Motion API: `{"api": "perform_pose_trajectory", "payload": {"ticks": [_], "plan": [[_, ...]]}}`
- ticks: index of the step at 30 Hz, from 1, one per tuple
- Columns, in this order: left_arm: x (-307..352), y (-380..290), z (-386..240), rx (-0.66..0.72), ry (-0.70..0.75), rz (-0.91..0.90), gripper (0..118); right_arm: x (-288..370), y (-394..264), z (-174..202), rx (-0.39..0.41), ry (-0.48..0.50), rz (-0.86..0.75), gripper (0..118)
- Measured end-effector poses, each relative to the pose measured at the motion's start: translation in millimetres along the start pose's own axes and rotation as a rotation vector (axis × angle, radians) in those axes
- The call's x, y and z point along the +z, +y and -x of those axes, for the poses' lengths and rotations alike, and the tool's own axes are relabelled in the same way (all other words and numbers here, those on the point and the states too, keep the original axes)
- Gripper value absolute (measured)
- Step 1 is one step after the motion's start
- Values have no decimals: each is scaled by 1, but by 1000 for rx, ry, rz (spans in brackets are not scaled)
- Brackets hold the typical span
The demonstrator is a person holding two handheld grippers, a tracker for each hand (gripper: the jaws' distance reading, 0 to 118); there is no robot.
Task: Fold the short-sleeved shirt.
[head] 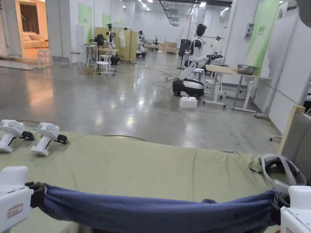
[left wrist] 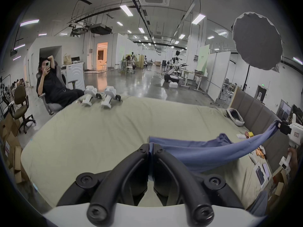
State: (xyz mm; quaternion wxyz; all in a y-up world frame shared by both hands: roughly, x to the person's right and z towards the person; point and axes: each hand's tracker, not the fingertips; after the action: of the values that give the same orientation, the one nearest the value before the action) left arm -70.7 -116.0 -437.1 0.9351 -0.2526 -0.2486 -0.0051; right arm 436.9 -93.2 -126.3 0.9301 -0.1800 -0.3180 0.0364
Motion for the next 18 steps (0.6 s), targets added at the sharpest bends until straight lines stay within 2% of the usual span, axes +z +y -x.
{"api": "perform_pose_trajectory", "payload": {"ticks": [10,12,18], "plan": [[37,-117,19,7,5,239,7,78,-110,6,91,22,223,6],[42,-135,20,15,-6,272,7,86,-129,7,83,19,269,6],[56,-167,14,-76,-6,361,7,108,-164,5,109,-6,344,6]]}}
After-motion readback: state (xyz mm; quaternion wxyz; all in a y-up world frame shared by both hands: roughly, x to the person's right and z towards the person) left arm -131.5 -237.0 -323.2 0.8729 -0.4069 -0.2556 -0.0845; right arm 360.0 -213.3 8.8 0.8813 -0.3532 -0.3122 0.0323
